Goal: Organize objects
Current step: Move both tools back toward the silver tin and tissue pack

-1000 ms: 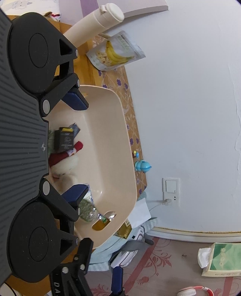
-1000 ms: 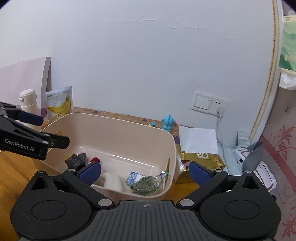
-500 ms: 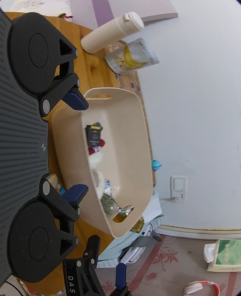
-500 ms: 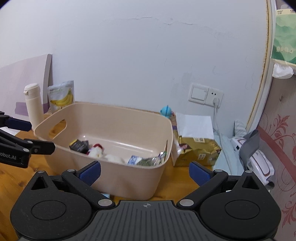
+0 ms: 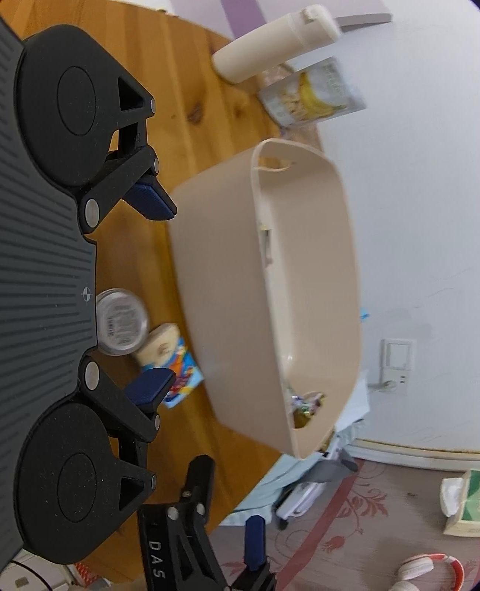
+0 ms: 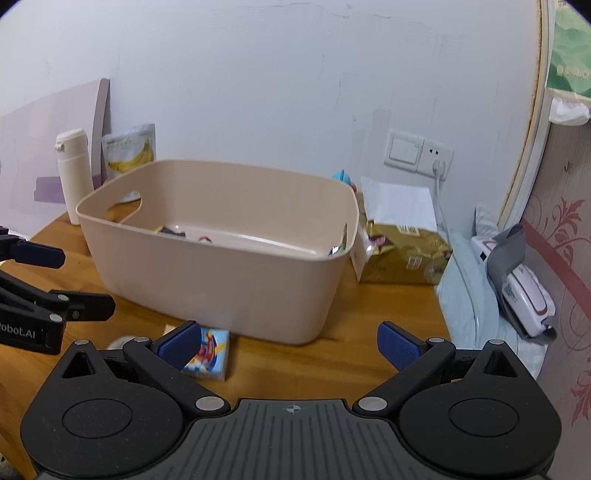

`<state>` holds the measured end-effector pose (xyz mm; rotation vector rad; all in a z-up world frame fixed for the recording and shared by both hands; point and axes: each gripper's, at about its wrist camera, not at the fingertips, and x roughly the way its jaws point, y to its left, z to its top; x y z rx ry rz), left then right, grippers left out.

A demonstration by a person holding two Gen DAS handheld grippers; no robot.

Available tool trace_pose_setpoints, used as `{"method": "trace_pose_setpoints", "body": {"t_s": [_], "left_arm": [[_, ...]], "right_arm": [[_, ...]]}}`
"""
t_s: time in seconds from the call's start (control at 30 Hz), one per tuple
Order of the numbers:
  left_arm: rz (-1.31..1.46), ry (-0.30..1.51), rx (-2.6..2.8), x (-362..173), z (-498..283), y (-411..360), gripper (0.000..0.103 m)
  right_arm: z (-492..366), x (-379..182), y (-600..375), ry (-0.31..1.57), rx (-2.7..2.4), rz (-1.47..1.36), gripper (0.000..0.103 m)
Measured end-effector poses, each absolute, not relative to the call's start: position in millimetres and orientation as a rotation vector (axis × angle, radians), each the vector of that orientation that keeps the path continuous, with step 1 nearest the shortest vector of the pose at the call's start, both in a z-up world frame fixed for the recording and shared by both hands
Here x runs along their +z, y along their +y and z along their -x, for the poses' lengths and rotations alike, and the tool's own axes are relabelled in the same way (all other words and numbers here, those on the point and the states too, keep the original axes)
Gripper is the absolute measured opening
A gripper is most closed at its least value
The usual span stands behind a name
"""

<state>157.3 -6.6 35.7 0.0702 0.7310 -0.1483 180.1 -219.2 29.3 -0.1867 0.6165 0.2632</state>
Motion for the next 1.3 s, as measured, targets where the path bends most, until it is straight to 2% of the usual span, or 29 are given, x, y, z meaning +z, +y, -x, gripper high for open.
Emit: {"method": "trace_pose_setpoints", "body": {"t_s": [0.9, 1.3], "left_arm": [[-0.074, 0.823, -0.178, -32, -173, 1, 0.088], [-0.086, 0.782, -0.183, -35, -186, 19, 0.079]], "right_arm": [[-192, -38, -205, 0.76, 0.261, 0.129, 0.103], [-201, -50, -185, 0.789, 0.315, 0.138, 0.103]]}}
